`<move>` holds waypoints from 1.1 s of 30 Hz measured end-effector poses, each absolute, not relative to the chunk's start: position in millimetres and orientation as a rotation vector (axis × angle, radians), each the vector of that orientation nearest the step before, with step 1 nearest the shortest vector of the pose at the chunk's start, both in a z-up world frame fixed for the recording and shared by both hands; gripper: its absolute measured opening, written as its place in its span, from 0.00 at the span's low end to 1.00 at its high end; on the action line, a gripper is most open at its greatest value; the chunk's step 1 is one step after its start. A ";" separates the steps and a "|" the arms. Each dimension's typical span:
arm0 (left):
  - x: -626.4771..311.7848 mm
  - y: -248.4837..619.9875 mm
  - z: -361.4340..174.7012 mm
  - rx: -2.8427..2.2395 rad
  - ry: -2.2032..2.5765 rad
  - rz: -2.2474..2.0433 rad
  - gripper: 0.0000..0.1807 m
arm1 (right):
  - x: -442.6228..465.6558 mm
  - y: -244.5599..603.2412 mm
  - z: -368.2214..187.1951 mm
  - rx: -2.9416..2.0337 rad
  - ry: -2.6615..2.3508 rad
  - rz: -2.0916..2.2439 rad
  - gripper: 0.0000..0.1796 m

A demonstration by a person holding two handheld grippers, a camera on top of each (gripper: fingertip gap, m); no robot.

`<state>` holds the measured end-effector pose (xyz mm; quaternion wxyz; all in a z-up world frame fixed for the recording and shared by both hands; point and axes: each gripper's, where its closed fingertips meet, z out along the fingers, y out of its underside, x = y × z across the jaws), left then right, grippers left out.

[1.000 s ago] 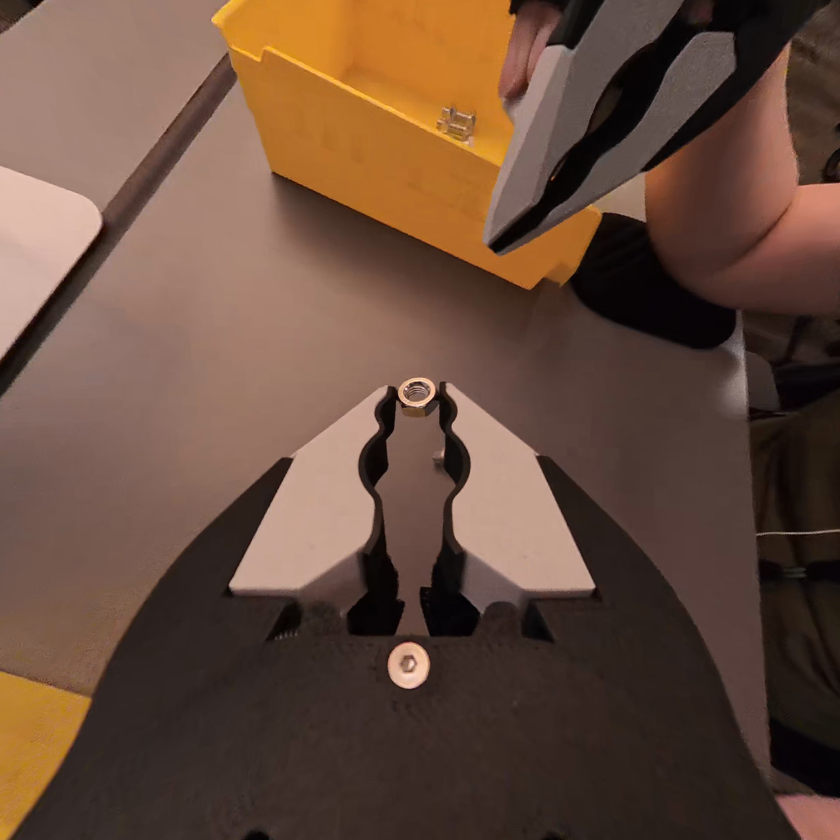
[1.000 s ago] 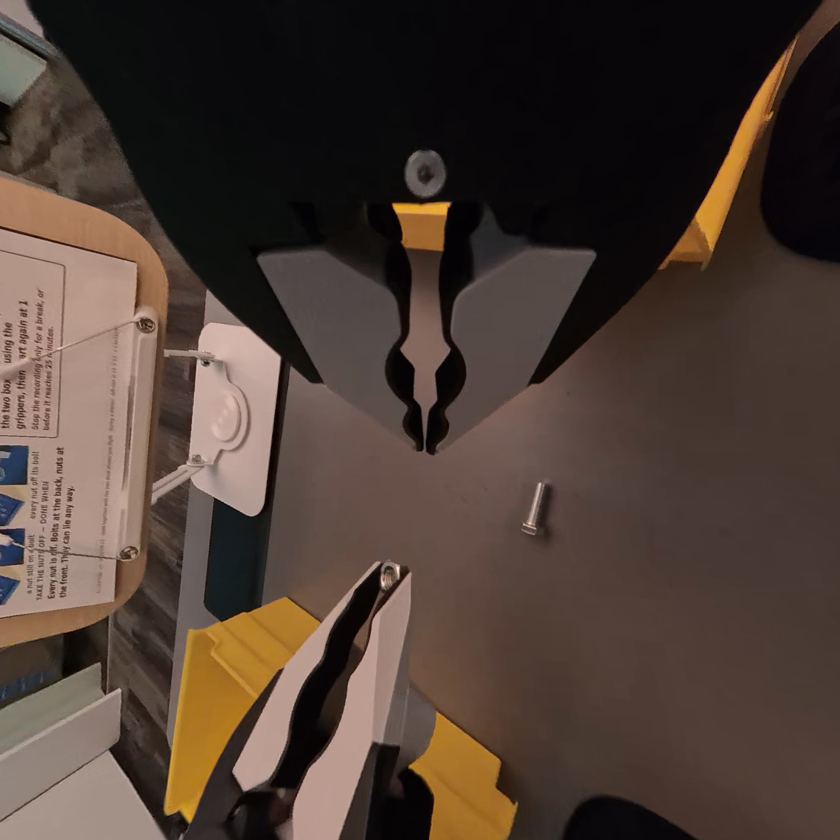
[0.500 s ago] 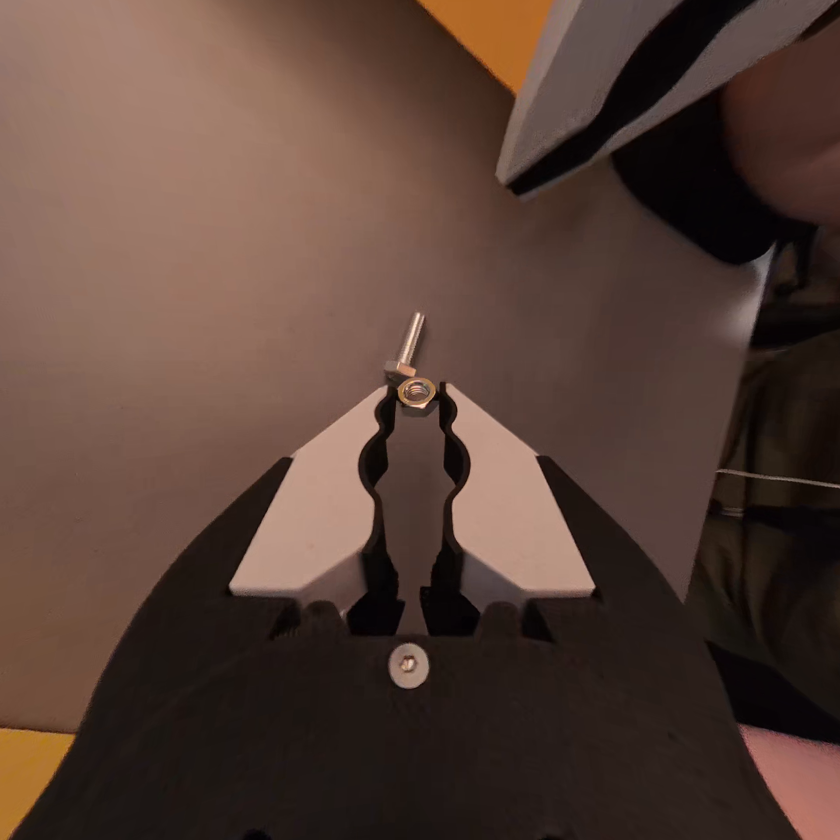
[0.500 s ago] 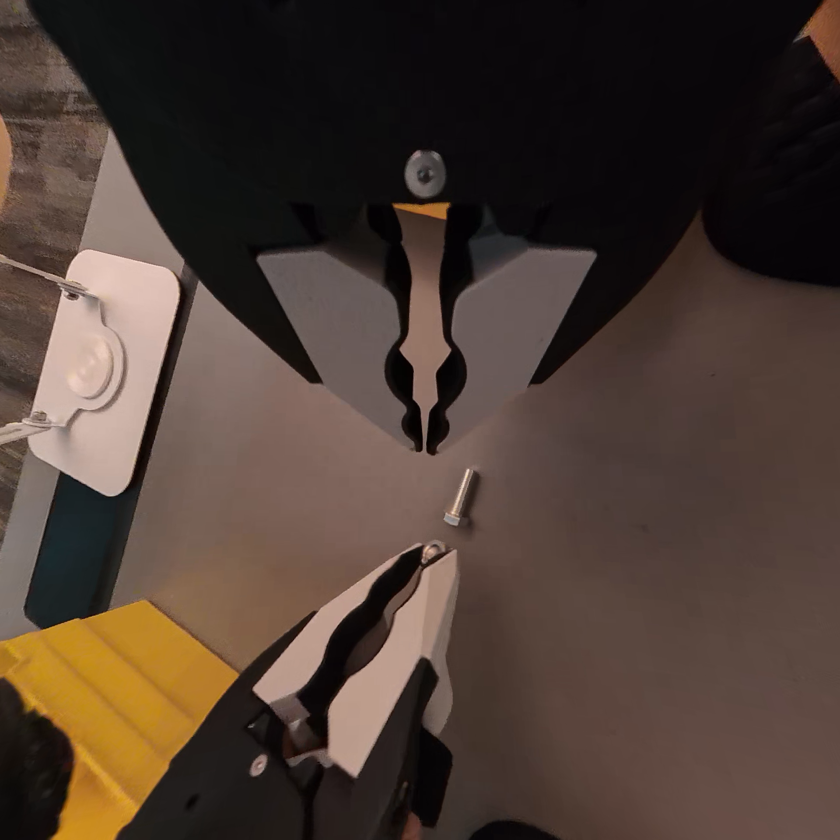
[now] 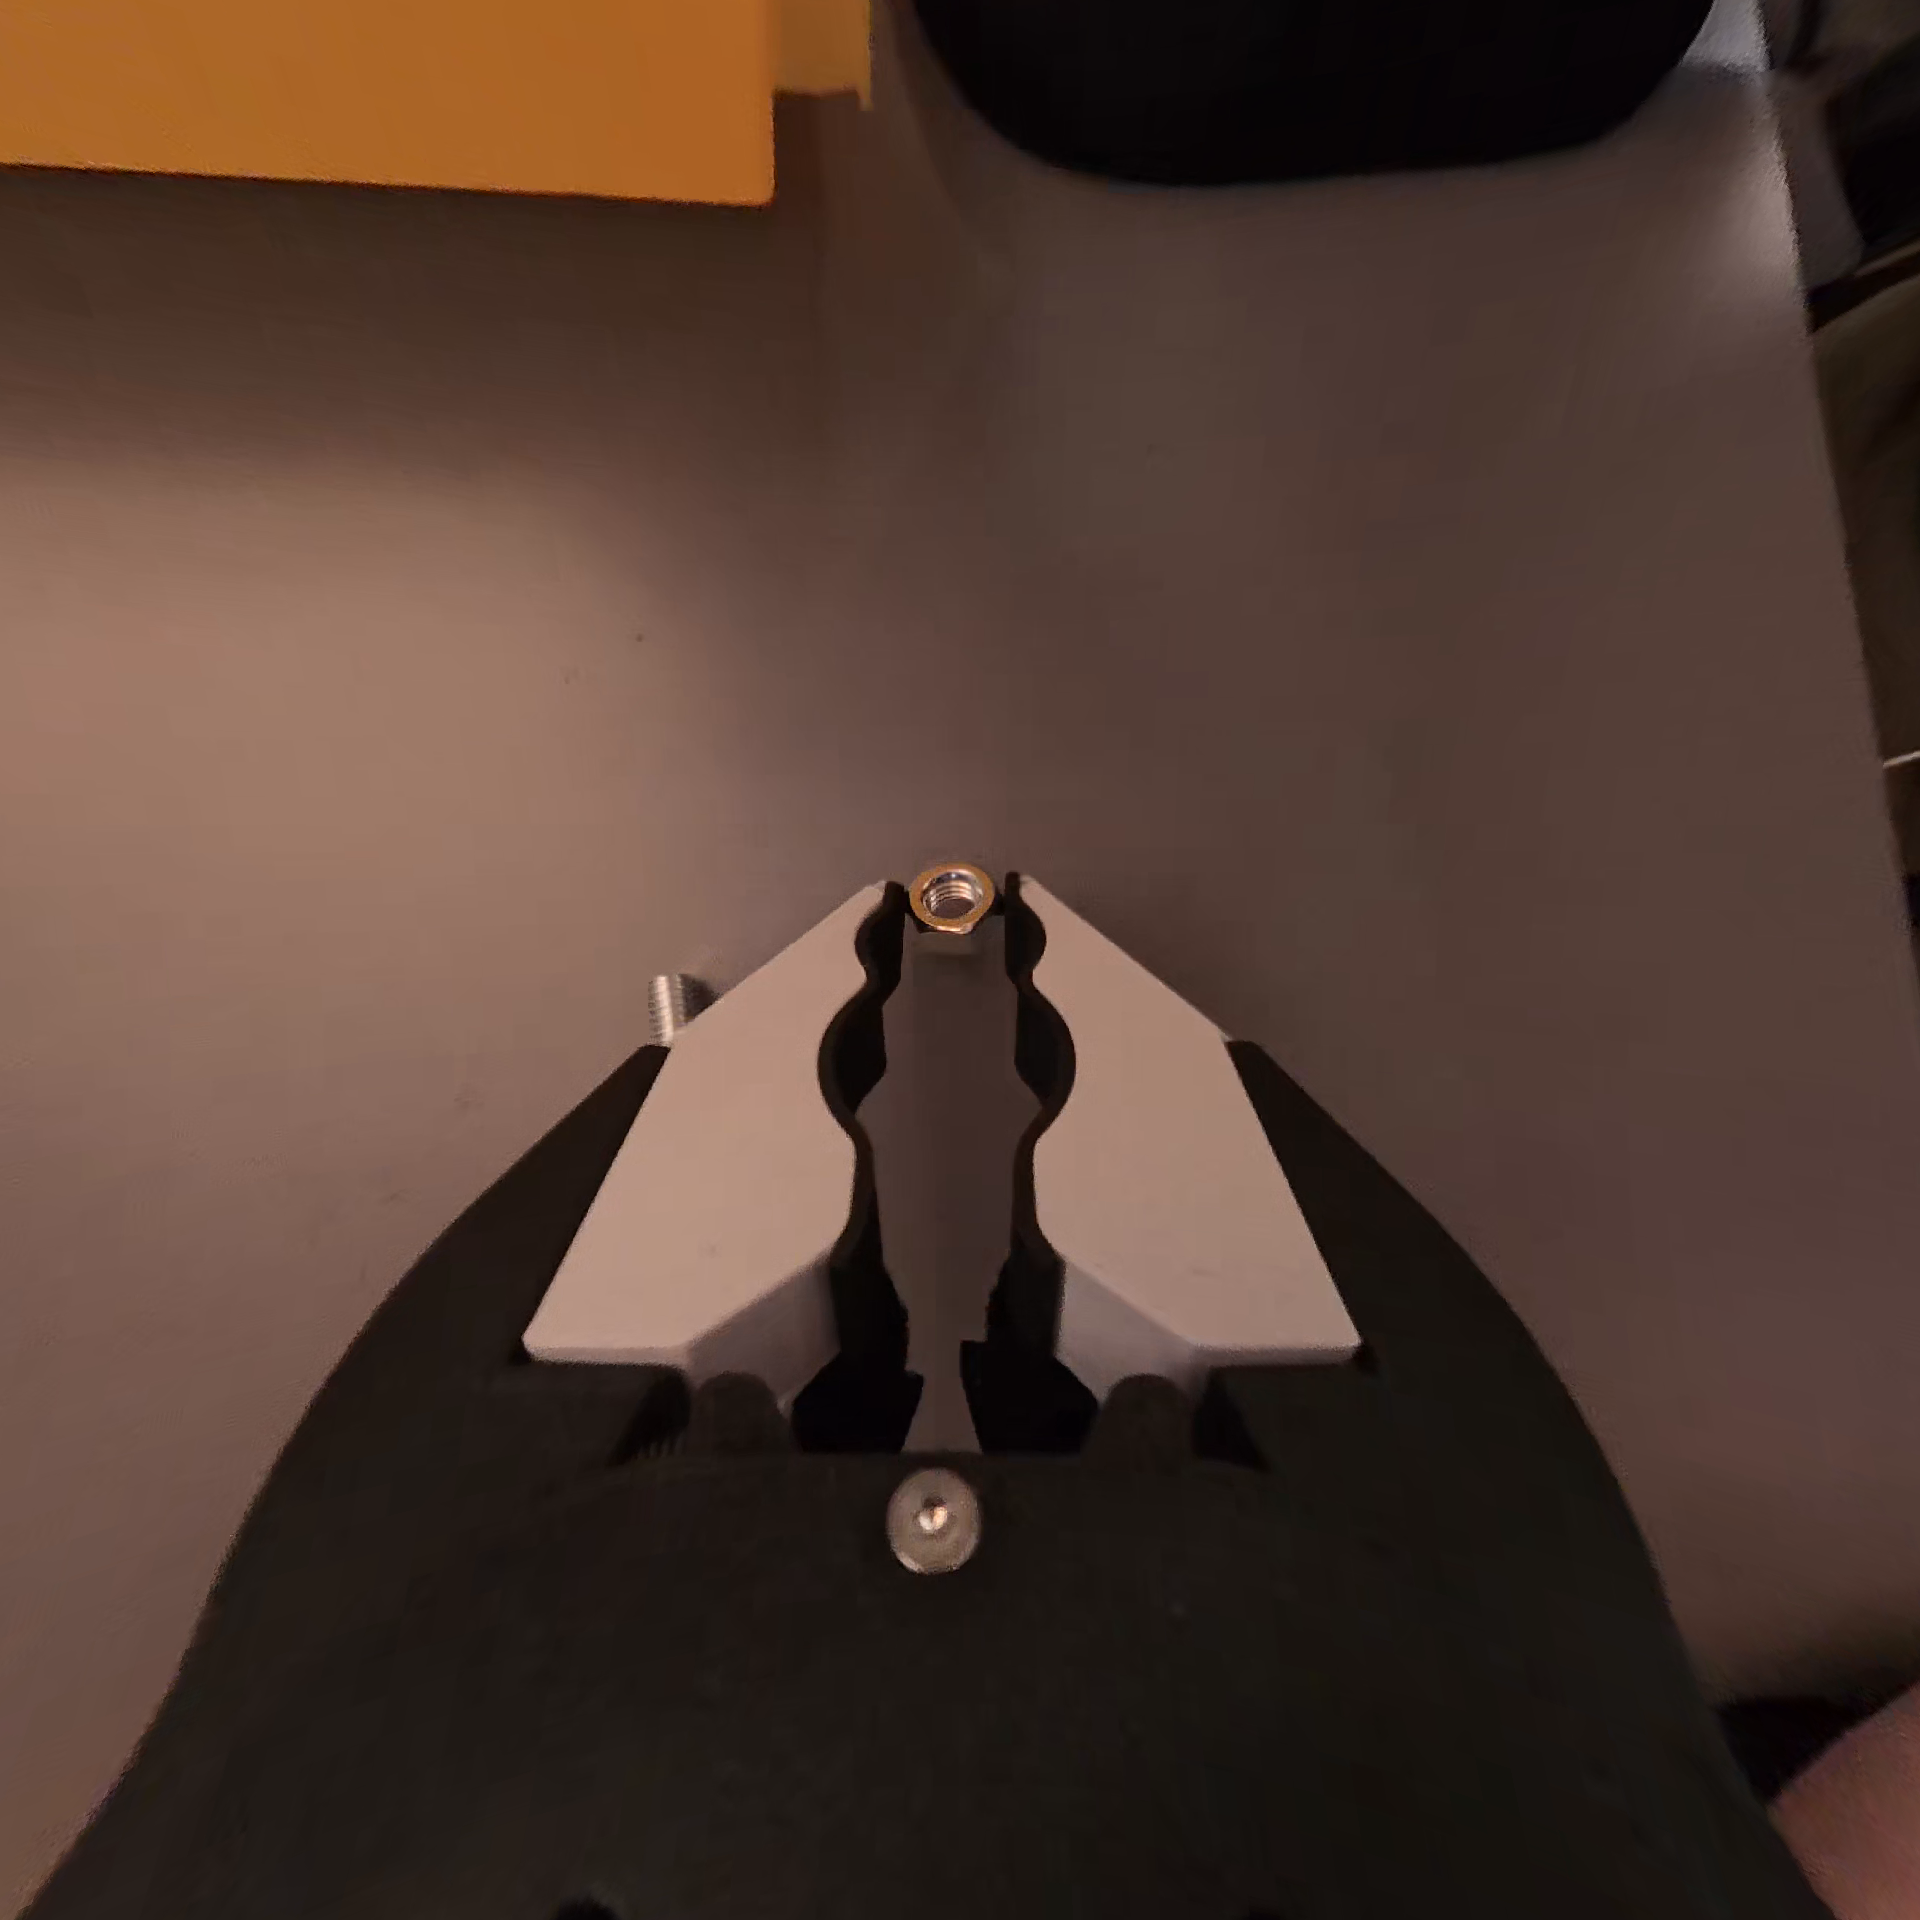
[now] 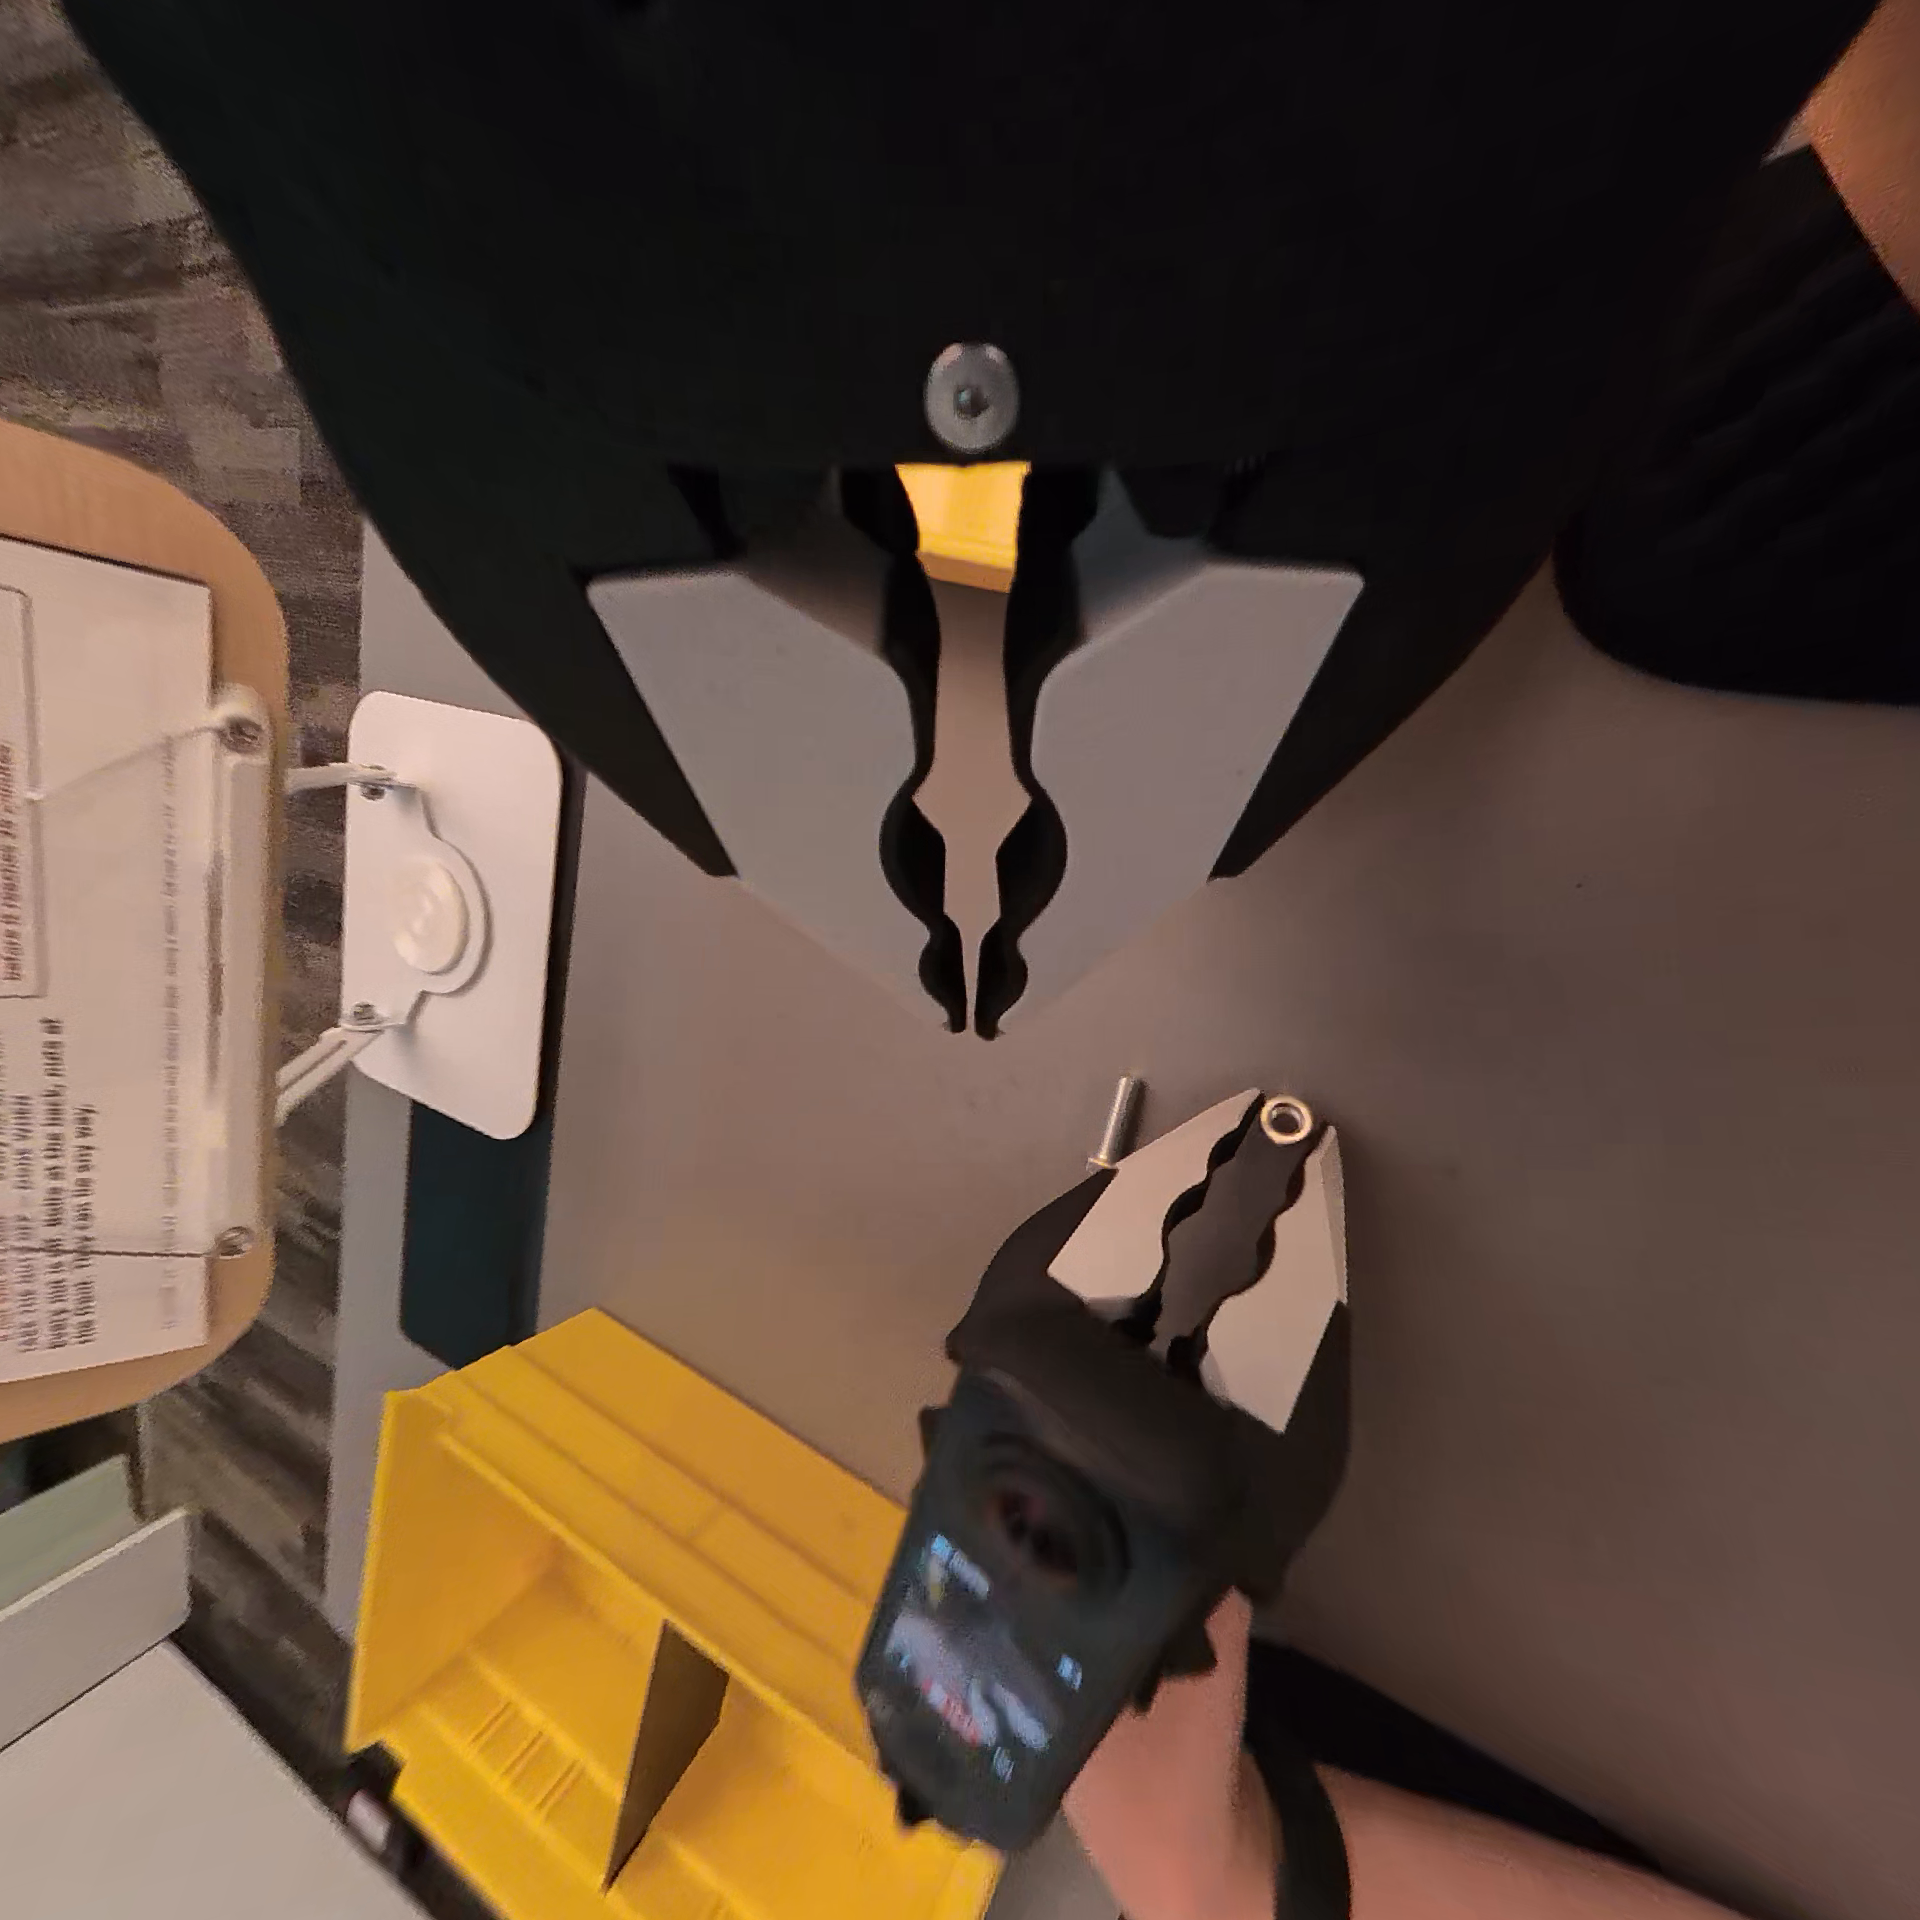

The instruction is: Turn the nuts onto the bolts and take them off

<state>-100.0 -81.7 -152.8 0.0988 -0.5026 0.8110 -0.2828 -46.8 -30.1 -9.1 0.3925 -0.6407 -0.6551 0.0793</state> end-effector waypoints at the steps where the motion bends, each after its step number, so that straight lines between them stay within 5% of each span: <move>1: -100.7 -81.8 -156.6 -1.483 2.412 -0.820 0.10 | -44.1 -32.8 -2.5 -1.612 -1.647 0.202 0.00; 5: -101.7 -80.1 -160.1 -1.515 2.409 -0.836 0.10 | -34.5 -39.1 15.9 -1.570 -1.599 0.172 0.00; 8: -103.9 -73.7 -157.0 -1.564 2.376 -0.845 0.27 | -33.0 -42.4 22.3 -1.548 -1.588 0.174 0.00; 10: -100.8 -61.2 -148.2 -1.601 2.288 -0.840 0.27 | -32.8 -43.0 23.7 -1.542 -1.587 0.170 0.00; 23: -104.1 -9.5 -158.5 -1.775 2.113 -0.542 0.04 | -38.9 -33.7 12.6 -1.564 -1.610 0.147 0.00; 33: -94.9 -37.3 1.2 -1.501 1.666 -1.314 0.04 | -89.1 -43.7 35.8 -1.258 -1.602 0.326 0.06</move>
